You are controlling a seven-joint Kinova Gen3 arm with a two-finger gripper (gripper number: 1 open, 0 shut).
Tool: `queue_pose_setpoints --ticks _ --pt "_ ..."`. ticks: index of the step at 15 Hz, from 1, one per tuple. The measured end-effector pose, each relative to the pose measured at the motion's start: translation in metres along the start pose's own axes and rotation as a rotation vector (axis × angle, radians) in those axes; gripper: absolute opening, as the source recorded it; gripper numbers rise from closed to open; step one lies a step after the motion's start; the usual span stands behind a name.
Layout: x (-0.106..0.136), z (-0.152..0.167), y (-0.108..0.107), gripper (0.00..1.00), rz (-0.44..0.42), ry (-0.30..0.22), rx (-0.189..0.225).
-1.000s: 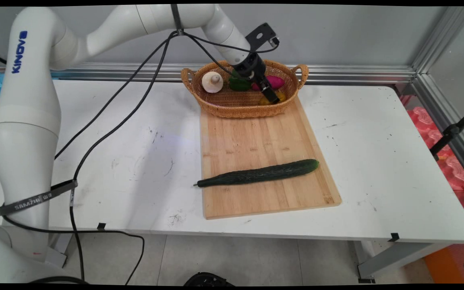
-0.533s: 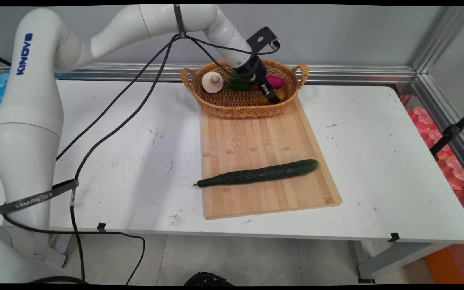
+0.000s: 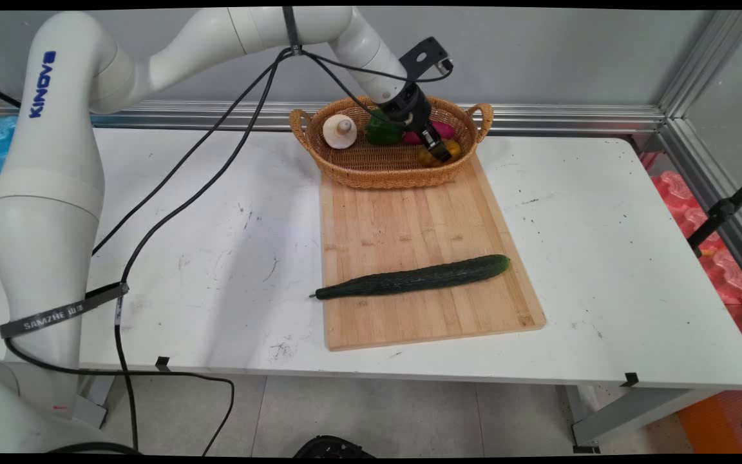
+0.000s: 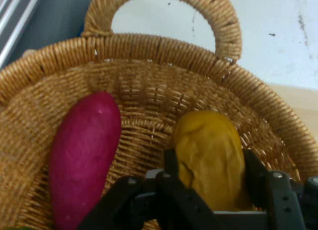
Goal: Place the picked object on the cutting board
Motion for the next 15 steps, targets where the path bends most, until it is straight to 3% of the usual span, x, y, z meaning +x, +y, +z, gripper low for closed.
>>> queue_pose_setpoints --ticks 7,11,15 --pt "0.033 -0.038 0.032 0.00 0.098 -0.016 0.041" --pt "0.044 -0.058 0.067 0.00 0.120 -0.029 0.022" --pt "0.038 -0.074 0.116 0.00 0.150 -0.052 -0.017"
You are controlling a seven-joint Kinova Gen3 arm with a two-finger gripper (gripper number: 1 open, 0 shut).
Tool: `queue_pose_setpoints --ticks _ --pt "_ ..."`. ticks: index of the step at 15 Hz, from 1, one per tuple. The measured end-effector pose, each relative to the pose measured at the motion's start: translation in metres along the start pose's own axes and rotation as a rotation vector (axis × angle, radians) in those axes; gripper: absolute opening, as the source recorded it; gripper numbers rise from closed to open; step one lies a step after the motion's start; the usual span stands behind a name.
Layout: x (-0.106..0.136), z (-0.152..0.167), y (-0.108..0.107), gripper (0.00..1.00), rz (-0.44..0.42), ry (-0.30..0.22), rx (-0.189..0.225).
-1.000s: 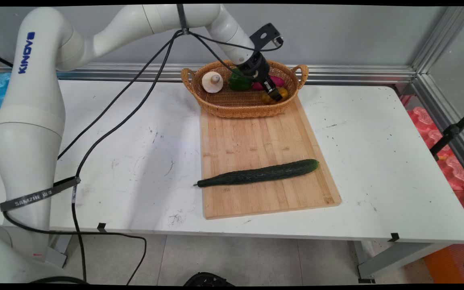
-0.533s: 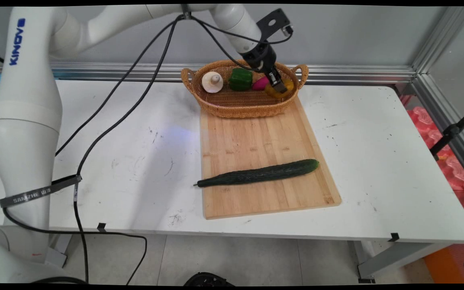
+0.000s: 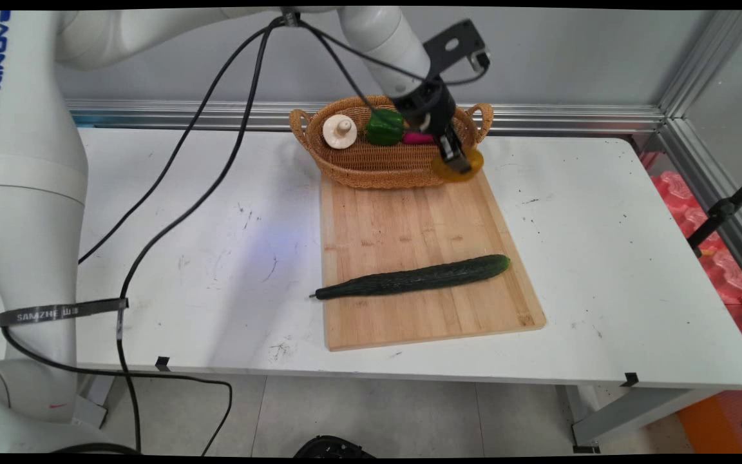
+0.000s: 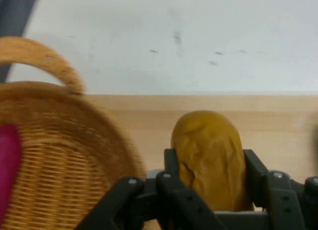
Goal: Place the picked object on the cutting board
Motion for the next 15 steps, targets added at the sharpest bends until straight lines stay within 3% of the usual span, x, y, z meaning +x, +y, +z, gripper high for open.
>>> queue_pose_setpoints --ticks 4,7,15 --pt "-0.009 0.000 0.042 0.00 0.041 -0.004 -0.013" --pt "-0.018 0.010 0.062 0.00 0.051 0.003 -0.004" --pt "-0.043 0.045 0.076 0.00 0.027 0.014 0.020"
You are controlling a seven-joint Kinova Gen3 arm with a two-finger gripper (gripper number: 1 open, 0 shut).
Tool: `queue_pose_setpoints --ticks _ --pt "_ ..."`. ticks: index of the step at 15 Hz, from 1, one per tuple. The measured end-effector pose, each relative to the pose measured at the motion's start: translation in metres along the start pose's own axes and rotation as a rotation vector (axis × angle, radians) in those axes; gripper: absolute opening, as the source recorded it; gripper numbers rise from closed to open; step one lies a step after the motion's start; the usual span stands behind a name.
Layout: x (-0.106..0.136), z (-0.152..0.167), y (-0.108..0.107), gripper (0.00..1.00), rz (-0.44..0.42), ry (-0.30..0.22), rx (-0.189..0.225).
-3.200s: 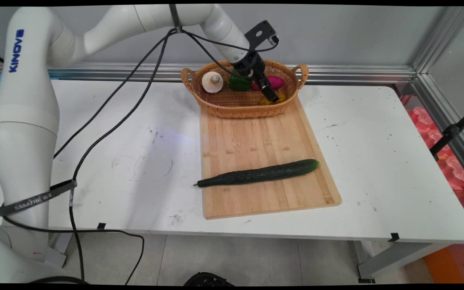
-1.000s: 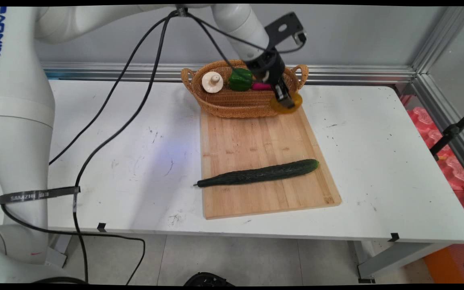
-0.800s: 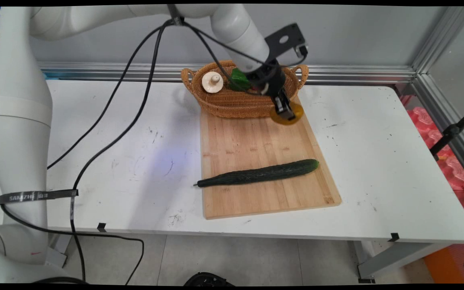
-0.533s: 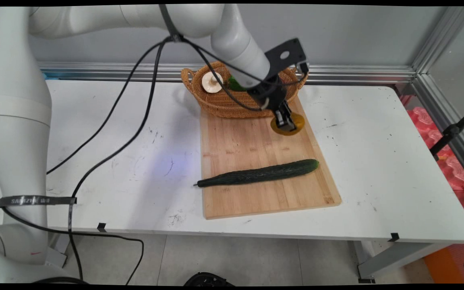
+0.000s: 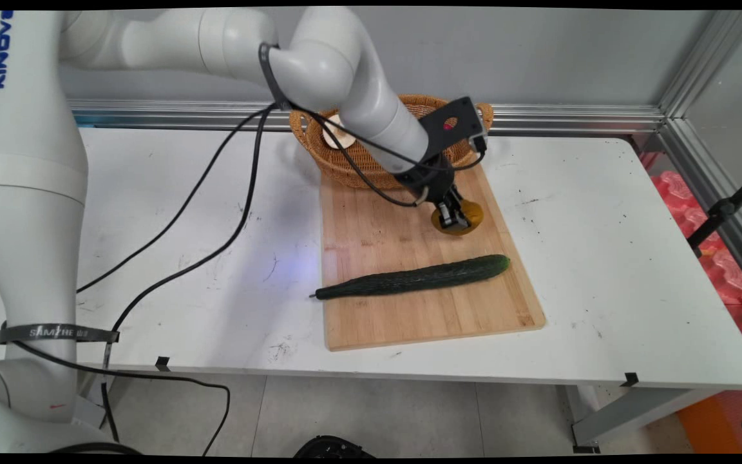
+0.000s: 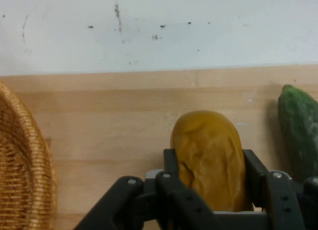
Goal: Place the picked object on the cutting board
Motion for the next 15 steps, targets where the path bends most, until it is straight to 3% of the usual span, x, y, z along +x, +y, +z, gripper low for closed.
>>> queue_pose_setpoints --ticks 11,12,15 --pt "-0.022 0.031 0.004 0.00 -0.017 0.015 -0.007" --pt "-0.024 0.033 0.005 1.00 -0.017 0.016 -0.009" --pt "-0.026 0.037 0.005 1.00 -0.018 0.017 -0.015"
